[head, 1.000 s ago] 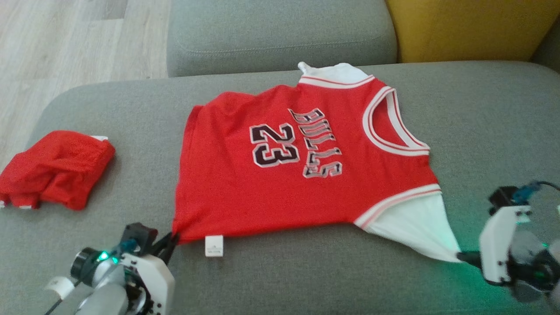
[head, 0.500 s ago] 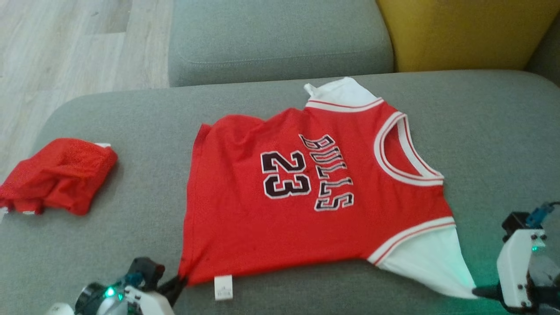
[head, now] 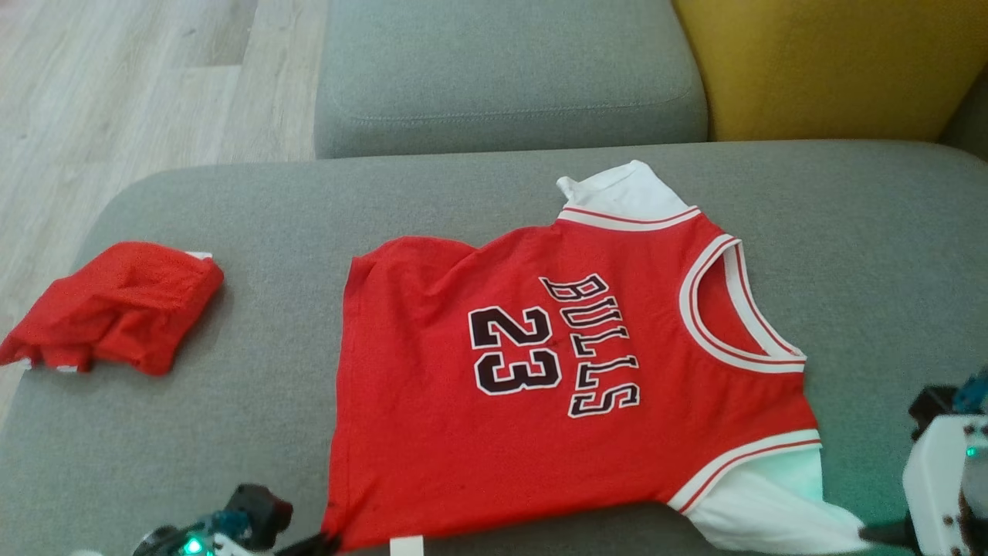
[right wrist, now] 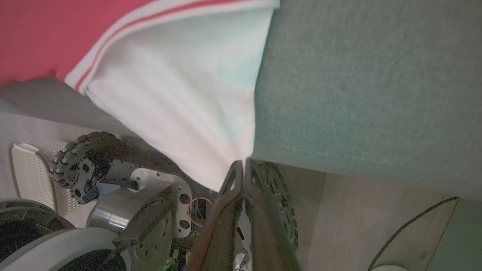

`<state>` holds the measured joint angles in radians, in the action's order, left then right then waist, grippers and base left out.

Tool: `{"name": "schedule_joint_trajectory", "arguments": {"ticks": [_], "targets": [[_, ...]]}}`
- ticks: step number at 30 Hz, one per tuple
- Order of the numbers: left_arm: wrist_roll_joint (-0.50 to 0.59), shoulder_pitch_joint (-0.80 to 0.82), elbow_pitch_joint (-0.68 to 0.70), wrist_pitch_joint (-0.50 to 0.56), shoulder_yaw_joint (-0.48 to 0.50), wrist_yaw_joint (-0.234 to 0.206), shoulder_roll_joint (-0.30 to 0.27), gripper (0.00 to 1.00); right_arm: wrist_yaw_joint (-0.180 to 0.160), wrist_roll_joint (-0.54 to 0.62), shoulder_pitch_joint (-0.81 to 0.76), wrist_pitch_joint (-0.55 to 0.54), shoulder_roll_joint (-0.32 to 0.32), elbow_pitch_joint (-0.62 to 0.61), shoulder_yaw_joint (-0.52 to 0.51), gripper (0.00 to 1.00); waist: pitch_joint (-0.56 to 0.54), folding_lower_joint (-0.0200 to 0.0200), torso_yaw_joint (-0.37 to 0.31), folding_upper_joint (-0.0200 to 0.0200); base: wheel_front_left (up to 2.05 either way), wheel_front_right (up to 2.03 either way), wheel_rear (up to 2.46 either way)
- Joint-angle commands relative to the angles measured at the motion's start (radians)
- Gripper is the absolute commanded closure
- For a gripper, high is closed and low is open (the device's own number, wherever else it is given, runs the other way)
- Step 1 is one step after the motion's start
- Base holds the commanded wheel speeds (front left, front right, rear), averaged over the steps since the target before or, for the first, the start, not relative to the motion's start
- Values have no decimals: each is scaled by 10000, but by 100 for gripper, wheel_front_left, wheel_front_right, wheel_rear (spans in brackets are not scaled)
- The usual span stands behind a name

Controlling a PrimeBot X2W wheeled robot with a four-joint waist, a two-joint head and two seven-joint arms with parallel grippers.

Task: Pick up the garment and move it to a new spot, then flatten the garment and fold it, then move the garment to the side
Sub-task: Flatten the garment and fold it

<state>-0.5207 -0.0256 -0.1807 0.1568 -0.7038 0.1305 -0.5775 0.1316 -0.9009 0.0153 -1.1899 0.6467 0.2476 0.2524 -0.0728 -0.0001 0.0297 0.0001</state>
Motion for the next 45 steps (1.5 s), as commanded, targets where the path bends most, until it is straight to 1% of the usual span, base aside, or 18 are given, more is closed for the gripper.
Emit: {"name": "schedule_joint_trajectory", "arguments": {"ticks": [1,4,7,8,9,13,19,25,31,43,44,45], "targets": [[-83,622,439,-23,552,-122,-438,100,-9,206,523,-61,118,-507,-391,100,55,1,28,-1,0,0,0],[-156,860,696,36,756,-252,-495,100,-9,513,978,-138,-332,-790,-864,100,139,1,75,-1,0,0,0],[-176,1194,872,132,886,-284,-539,100,-9,905,1549,-231,-724,-888,-1171,100,242,1,155,-1,0,0,0],[-176,1194,872,132,886,-284,-539,100,-9,905,1549,-231,-724,-888,-1171,100,242,1,155,-1,0,0,0],[-192,1310,926,179,914,-282,-537,100,-9,1035,1764,-231,-854,-869,-1266,100,275,1,187,-1,0,0,0],[-250,1810,1035,354,963,-260,-452,100,-9,1487,2659,-103,-1350,-613,-1515,100,436,1,327,-1,0,0,0],[-203,2520,867,461,878,-207,-248,100,-9,2026,3976,479,-1758,105,-1660,100,746,1,512,-1,0,0,0],[-178,3235,465,311,927,-209,46,100,-9,2403,4988,1232,-1829,764,-1483,100,1295,1,640,-1,0,0,0],[-120,3816,-75,56,920,-210,383,100,-9,2401,5611,2236,-1751,1377,-1273,100,1698,1,745,-1,0,0,0],[23,4902,-1574,-452,752,-197,1118,100,-9,1964,6321,3659,-1536,2311,-456,100,2299,1,698,-1,0,0,0],[74,5003,-1748,-505,753,-238,1156,83,-9,1963,6388,3770,-1546,2427,-426,100,2340,1,679,-1,0,0,0],[153,5185,-2085,-716,842,-443,1269,0,-9,2067,6538,4221,-1573,2608,-406,0,2424,1,642,-1,0,0,0]]}}
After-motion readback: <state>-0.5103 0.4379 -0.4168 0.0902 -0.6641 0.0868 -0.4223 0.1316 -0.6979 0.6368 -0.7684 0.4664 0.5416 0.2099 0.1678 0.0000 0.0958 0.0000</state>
